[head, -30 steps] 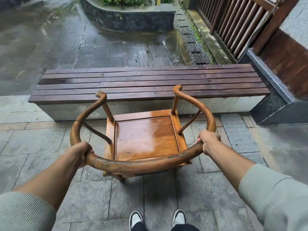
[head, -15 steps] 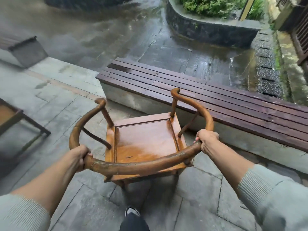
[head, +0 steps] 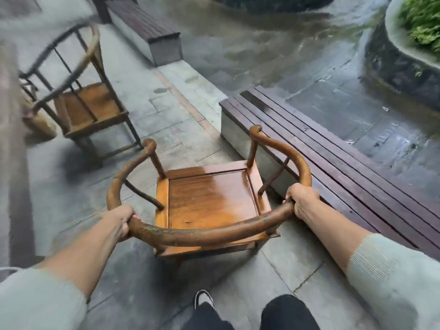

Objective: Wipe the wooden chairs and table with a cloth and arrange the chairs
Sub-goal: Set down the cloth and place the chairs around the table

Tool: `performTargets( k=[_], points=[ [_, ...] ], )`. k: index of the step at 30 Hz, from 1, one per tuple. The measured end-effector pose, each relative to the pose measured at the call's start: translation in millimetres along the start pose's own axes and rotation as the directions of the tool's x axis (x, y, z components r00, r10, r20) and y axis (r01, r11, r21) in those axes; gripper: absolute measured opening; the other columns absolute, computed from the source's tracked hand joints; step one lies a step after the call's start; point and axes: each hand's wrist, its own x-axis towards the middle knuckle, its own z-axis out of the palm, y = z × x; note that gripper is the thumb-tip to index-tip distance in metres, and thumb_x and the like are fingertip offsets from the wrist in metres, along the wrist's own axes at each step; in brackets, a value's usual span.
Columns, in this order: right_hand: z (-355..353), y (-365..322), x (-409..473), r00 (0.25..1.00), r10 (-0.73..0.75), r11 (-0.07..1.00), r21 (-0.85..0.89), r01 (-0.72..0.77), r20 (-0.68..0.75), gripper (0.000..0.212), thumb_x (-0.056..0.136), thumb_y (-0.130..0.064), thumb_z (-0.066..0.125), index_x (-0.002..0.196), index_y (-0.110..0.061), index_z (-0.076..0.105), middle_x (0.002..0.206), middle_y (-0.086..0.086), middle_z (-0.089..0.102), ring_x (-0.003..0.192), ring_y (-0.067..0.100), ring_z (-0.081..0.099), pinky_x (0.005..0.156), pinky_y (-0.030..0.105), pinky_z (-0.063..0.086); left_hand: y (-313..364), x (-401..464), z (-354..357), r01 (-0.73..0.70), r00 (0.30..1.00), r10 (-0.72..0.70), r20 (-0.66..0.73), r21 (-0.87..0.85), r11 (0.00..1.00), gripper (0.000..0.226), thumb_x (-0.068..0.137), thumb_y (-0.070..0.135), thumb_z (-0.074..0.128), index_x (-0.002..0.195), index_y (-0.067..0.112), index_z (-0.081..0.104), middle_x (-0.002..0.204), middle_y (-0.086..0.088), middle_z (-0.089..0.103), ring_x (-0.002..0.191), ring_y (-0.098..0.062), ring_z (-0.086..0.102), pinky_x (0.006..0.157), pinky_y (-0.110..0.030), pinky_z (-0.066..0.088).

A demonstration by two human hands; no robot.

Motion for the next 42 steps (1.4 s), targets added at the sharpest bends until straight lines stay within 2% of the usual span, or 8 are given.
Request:
performTargets(
  k=[7, 12, 17, 21, 26, 30, 35, 42],
  points=[
    [37.8, -56.2, 43.8, 0.953, -0.125, 0.972, -0.159, 0.173, 0.275, 0.024, 0.065, 0.004, 0.063, 0.088, 0.006, 0.059, 0.078, 0.017, 0.064, 0.075, 0.032, 0.064, 0.077, 0.045, 0.059, -62.6, -32.2, 20.9, 0.004, 0.979, -0.065, -0.192, -0.301, 0.954, 0.035, 0.097, -0.001, 0.029, 0.064, 0.009, 0.035, 0.032, -0.007, 0.037, 0.022, -0.016, 0.040, 0.028, -0.017, 0.038],
    [72.1, -88.3, 63.4, 0.849, -0.163, 0.915, -0.244, 0.320, 0.502, 0.029, 0.077, -0.002, 0.062, 0.105, 0.005, 0.059, 0.103, 0.020, 0.068, 0.098, 0.030, 0.065, 0.075, 0.036, 0.053, -106.4, -90.4, 50.3, 0.112, 0.925, -0.250, -0.285, -0.425, 0.898, 0.031, 0.091, -0.006, 0.033, 0.063, 0.005, 0.038, 0.064, -0.012, 0.038, 0.057, -0.028, 0.044, 0.053, -0.029, 0.045],
    [110.5, -87.0, 49.9, 0.706, -0.085, 0.862, -0.304, 0.406, 0.703, 0.049, 0.074, 0.004, 0.057, 0.123, 0.003, 0.062, 0.095, 0.019, 0.064, 0.084, 0.030, 0.059, 0.058, 0.032, 0.044, -163.9, -130.1, 63.4, 0.068, 0.854, -0.364, -0.372, -0.614, 0.786, 0.034, 0.094, -0.006, 0.030, 0.064, 0.009, 0.036, 0.062, -0.012, 0.038, 0.057, -0.026, 0.037, 0.029, -0.018, 0.039],
    [144.9, -98.8, 54.4, 0.650, -0.096, 0.777, -0.351, 0.523, 0.754, 0.046, 0.078, 0.001, 0.059, 0.124, 0.006, 0.064, 0.102, 0.025, 0.069, 0.075, 0.032, 0.061, 0.059, 0.036, 0.052, -179.4, -154.7, 101.0, 0.089, 0.799, -0.466, -0.379, -0.693, 0.715, 0.035, 0.094, -0.007, 0.033, 0.063, 0.006, 0.038, 0.053, -0.015, 0.044, 0.057, -0.029, 0.039, 0.052, -0.030, 0.035],
    [175.7, -114.0, 54.3, 0.588, -0.035, 0.727, -0.383, 0.570, 0.808, 0.034, 0.078, 0.001, 0.060, 0.110, 0.007, 0.069, 0.079, 0.020, 0.064, 0.066, 0.032, 0.061, 0.053, 0.030, 0.050, -183.0, -171.5, 126.7, -0.013, 0.660, -0.585, -0.471, -0.786, 0.618, 0.015, 0.084, -0.014, 0.040, 0.078, -0.002, 0.048, 0.064, -0.017, 0.046, 0.054, -0.028, 0.045, 0.029, -0.025, 0.041],
    [198.8, -143.7, 53.2, 0.466, 0.028, 0.677, -0.359, 0.642, 0.885, 0.025, 0.082, 0.002, 0.057, 0.103, 0.008, 0.069, 0.070, 0.019, 0.058, 0.059, 0.031, 0.057, 0.053, 0.030, 0.046, -176.7, -183.9, 164.1, -0.044, 0.622, -0.647, -0.441, -0.845, 0.533, 0.030, 0.078, -0.015, 0.043, 0.106, -0.005, 0.047, 0.067, -0.021, 0.051, 0.055, -0.030, 0.052, 0.040, -0.031, 0.049],
    [213.1, -176.3, 70.9, 0.391, 0.099, 0.601, -0.369, 0.709, 0.915, 0.030, 0.083, 0.004, 0.055, 0.112, 0.006, 0.063, 0.066, 0.017, 0.058, 0.051, 0.028, 0.056, 0.051, 0.030, 0.049, -181.0, -193.4, 234.1, -0.102, 0.513, -0.757, -0.406, -0.904, 0.416, 0.035, 0.054, -0.014, 0.045, 0.087, -0.006, 0.053, 0.066, -0.020, 0.057, 0.062, -0.034, 0.062, 0.075, -0.047, 0.054],
    [227.3, -175.2, 47.2, 0.277, 0.139, 0.524, -0.308, 0.794, 0.951, 0.019, 0.081, 0.006, 0.057, 0.099, 0.007, 0.062, 0.054, 0.014, 0.058, 0.046, 0.026, 0.057, 0.050, 0.031, 0.050, -195.0, -223.7, 300.7, -0.149, 0.511, -0.801, -0.312, -0.950, 0.274, 0.013, 0.070, -0.011, 0.042, 0.076, -0.005, 0.052, 0.067, -0.022, 0.056, 0.056, -0.033, 0.054, 0.055, -0.035, 0.047]
  ],
)
